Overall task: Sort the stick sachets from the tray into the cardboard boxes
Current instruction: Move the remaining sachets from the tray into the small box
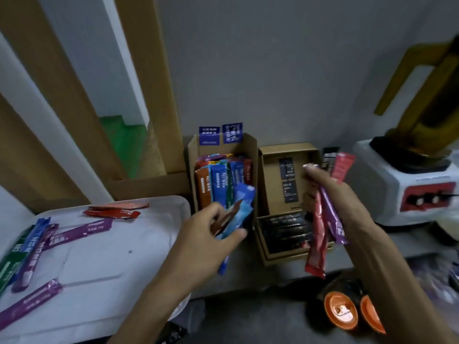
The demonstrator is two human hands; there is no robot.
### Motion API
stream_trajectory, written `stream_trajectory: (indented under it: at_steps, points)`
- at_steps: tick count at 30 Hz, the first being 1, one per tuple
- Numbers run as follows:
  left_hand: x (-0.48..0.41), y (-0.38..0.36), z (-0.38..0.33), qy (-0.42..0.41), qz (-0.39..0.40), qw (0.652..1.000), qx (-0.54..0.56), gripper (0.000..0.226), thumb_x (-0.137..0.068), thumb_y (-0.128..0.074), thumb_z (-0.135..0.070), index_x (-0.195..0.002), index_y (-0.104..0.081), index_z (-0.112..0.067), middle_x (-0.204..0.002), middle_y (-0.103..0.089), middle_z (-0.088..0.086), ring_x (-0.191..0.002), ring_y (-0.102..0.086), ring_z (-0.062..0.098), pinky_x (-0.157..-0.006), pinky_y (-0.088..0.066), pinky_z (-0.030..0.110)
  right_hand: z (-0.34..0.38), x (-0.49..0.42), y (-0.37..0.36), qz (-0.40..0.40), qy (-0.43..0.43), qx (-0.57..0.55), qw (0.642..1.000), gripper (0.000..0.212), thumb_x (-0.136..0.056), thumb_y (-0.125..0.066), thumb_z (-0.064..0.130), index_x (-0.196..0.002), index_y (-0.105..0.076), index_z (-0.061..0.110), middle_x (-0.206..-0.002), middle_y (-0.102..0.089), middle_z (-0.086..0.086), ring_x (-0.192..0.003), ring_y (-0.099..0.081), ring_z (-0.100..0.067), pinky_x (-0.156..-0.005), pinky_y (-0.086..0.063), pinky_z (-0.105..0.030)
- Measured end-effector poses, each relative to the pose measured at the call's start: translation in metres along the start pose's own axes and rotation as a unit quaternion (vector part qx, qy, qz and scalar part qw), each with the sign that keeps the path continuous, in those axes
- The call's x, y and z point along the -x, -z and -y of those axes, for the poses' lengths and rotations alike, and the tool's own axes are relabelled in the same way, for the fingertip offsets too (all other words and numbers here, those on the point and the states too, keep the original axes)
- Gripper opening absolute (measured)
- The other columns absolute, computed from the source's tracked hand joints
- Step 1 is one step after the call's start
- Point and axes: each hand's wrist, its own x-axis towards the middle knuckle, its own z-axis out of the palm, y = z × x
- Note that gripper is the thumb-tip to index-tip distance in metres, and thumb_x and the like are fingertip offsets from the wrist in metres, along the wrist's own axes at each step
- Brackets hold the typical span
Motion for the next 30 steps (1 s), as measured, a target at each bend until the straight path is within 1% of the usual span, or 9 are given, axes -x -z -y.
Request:
stream_trajectory:
  at_steps: [3, 5, 8, 11, 13, 17, 23, 27, 30]
  points:
    - [-0.03, -0.042, -0.037, -0.046, 0.02, 0.998, -0.048, 0.029, -0.077, -0.081, -0.043, -0.078, -0.056, -0.028, -0.074, -0.063, -0.019, -0.07, -0.059, -0.006, -0.055, -0.04, 0.01, 0.021, 0.004, 0.018, 0.048, -0.028, 0.184, 0.981, 0.028, -0.081, -0.079, 0.041, -0.064, -0.07, 0.021, -0.056, -0.061, 0.0, -0.046, -0.056, -0.014, -0.049, -0.046, -0.027]
    - [-0.046, -0.067, -0.054, -0.053, 0.02, 0.996, -0.064, 0.029, -0.077, -0.08, -0.044, -0.078, -0.057, -0.028, -0.07, -0.061, -0.012, -0.066, -0.058, -0.004, -0.053, -0.04, 0.014, 0.035, 0.007, 0.026, 0.043, -0.004, 0.239, 0.97, 0.018, -0.086, -0.075, 0.031, -0.074, -0.075, 0.018, -0.06, -0.069, -0.001, -0.05, -0.063, -0.013, -0.05, -0.05, -0.024]
    - [-0.065, -0.099, -0.063, -0.038, 0.024, 0.999, -0.025, 0.019, -0.083, -0.077, -0.037, -0.082, -0.063, -0.024, -0.073, -0.066, -0.005, -0.065, -0.061, 0.003, -0.06, -0.048, 0.026, 0.047, -0.008, 0.044, 0.033, 0.021, 0.26, 0.965, 0.016, -0.087, -0.074, 0.021, -0.091, -0.075, 0.006, -0.075, -0.076, -0.008, -0.058, -0.07, -0.014, -0.053, -0.053, -0.022]
    - [-0.083, -0.129, -0.058, -0.001, -0.054, 0.998, 0.029, 0.012, -0.086, -0.075, -0.023, -0.084, -0.063, -0.023, -0.073, -0.066, -0.009, -0.063, -0.06, -0.005, -0.058, -0.045, 0.012, 0.054, -0.035, 0.053, 0.018, 0.025, 0.279, 0.96, 0.013, -0.085, -0.075, 0.017, -0.087, -0.074, 0.004, -0.077, -0.075, -0.01, -0.057, -0.068, -0.01, -0.052, -0.053, -0.018]
    - [-0.099, -0.144, -0.054, 0.034, -0.113, 0.99, 0.078, 0.012, -0.089, -0.072, -0.019, -0.094, -0.062, -0.024, -0.082, -0.068, -0.011, -0.069, -0.062, -0.008, -0.056, -0.042, 0.005, 0.055, -0.054, 0.053, 0.025, 0.019, 0.305, 0.952, 0.013, -0.085, -0.077, 0.017, -0.077, -0.07, 0.01, -0.069, -0.069, -0.006, -0.049, -0.062, -0.01, -0.046, -0.048, -0.014]
    - [-0.127, -0.156, -0.046, 0.082, -0.176, 0.979, 0.068, 0.018, -0.091, -0.069, -0.02, -0.108, -0.061, -0.021, -0.097, -0.069, -0.008, -0.081, -0.064, -0.003, -0.054, -0.041, 0.006, 0.046, -0.087, 0.05, 0.051, -0.018, 0.368, 0.928, 0.019, -0.084, -0.079, 0.021, -0.074, -0.064, 0.013, -0.064, -0.063, -0.001, -0.041, -0.057, -0.006, -0.038, -0.039, -0.01]
    - [-0.132, -0.153, -0.039, 0.094, -0.157, 0.983, 0.032, 0.021, -0.094, -0.066, -0.015, -0.113, -0.064, -0.021, -0.101, -0.07, -0.008, -0.079, -0.061, -0.004, -0.053, -0.042, 0.004, 0.032, -0.109, 0.038, 0.083, -0.069, 0.392, 0.914, 0.021, -0.083, -0.078, 0.023, -0.095, -0.067, 0.009, -0.076, -0.067, -0.004, -0.056, -0.062, -0.012, -0.047, -0.046, -0.019]
    - [-0.115, -0.148, -0.049, 0.065, -0.19, 0.98, -0.006, 0.014, -0.096, -0.063, -0.02, -0.106, -0.059, -0.027, -0.1, -0.065, -0.008, -0.092, -0.063, 0.005, -0.07, -0.047, 0.016, 0.019, -0.111, 0.037, 0.049, -0.084, 0.365, 0.926, 0.021, -0.088, -0.074, 0.019, -0.1, -0.061, 0.009, -0.081, -0.065, -0.006, -0.063, -0.063, -0.016, -0.049, -0.046, -0.022]
    - [-0.09, -0.136, -0.062, 0.037, -0.221, 0.973, 0.059, 0.005, -0.099, -0.058, -0.027, -0.095, -0.06, -0.026, -0.081, -0.063, -0.004, -0.072, -0.062, -0.005, -0.056, -0.045, 0.008, 0.008, -0.117, 0.03, 0.033, -0.091, 0.348, 0.933, 0.021, -0.089, -0.072, 0.019, -0.101, -0.057, 0.01, -0.091, -0.066, -0.009, -0.075, -0.068, -0.021, -0.062, -0.054, -0.029]
